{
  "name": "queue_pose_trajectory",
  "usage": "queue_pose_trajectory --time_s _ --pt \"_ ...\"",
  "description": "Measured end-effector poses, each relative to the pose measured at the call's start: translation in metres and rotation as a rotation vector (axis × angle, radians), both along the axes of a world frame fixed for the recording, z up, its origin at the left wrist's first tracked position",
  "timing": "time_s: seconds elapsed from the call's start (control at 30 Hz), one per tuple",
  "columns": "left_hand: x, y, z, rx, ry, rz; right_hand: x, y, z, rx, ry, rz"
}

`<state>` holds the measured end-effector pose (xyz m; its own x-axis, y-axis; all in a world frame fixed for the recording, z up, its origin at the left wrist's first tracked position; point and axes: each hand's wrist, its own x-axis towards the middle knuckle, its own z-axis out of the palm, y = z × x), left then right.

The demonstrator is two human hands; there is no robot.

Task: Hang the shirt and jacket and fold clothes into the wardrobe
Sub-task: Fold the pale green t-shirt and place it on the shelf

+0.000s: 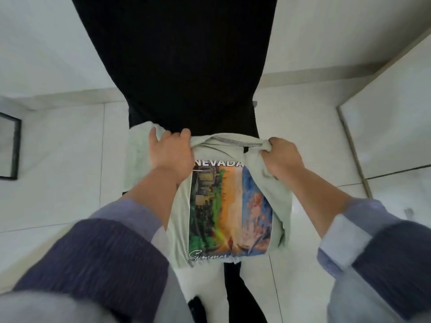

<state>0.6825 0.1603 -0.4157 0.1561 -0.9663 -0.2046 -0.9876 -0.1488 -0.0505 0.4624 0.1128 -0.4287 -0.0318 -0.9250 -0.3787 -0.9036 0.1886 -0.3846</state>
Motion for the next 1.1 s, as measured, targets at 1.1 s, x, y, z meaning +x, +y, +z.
queue_pose_trajectory --time_s 1.1 --pt "-0.015 0.214 0.465 -0.84 0.305 0.104 -0.1 0.206 0.491 -0.503 -0.375 0.081"
